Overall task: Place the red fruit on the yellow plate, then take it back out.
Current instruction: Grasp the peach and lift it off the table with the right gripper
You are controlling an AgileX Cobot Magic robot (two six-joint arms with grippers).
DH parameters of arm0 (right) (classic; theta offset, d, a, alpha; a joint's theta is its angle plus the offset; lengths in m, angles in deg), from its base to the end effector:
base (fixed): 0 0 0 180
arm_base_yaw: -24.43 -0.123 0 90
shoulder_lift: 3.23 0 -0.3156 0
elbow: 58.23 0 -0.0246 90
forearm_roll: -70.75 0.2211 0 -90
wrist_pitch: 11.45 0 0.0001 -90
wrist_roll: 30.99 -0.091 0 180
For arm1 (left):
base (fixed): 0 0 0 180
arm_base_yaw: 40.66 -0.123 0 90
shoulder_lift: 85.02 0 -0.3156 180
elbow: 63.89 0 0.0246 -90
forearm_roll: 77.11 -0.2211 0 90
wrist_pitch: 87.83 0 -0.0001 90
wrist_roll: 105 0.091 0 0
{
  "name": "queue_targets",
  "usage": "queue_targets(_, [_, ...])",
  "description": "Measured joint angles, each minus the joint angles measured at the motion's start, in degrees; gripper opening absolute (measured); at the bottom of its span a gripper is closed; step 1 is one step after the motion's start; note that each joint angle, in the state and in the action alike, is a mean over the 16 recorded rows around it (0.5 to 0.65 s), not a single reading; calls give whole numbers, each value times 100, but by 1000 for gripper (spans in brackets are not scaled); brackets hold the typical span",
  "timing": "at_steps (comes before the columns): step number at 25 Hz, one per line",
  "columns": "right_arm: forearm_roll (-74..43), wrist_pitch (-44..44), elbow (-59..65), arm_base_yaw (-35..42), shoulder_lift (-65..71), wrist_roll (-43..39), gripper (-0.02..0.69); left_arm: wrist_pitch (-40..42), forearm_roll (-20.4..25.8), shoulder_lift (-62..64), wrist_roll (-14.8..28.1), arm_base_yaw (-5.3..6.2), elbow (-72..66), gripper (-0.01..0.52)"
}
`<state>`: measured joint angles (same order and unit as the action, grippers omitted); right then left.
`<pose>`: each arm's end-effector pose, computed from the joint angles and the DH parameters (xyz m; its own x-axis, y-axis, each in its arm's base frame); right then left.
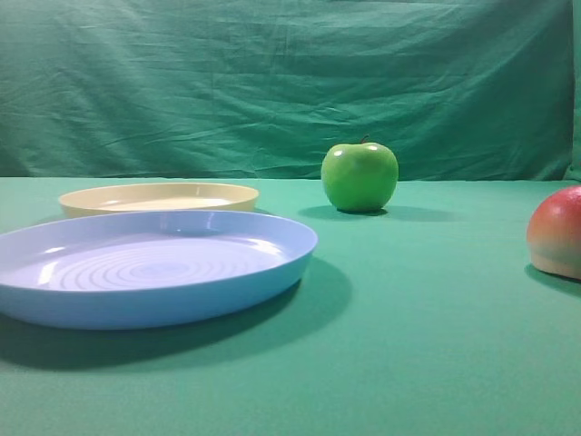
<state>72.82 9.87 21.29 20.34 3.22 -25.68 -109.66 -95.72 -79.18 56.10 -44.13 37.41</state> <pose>-0.0080 0.0006 0.1714 -0.2908 -0.0799 -0.9534 -0.1012 0.9935 -0.0524 -0.0097 0.0103 0.1767 -0.2591 -0.0425 -0.9649 -0.1814 0.9834 0.0054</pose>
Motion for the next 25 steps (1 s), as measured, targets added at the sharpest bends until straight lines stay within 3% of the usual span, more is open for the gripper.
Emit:
queue_targets(16, [0,109,-107,0,10,0,0,0,0,0,0,0,0,0])
queue_targets(25, [246,639,-1282,2,758,78,0,0,0,0,0,0,0,0])
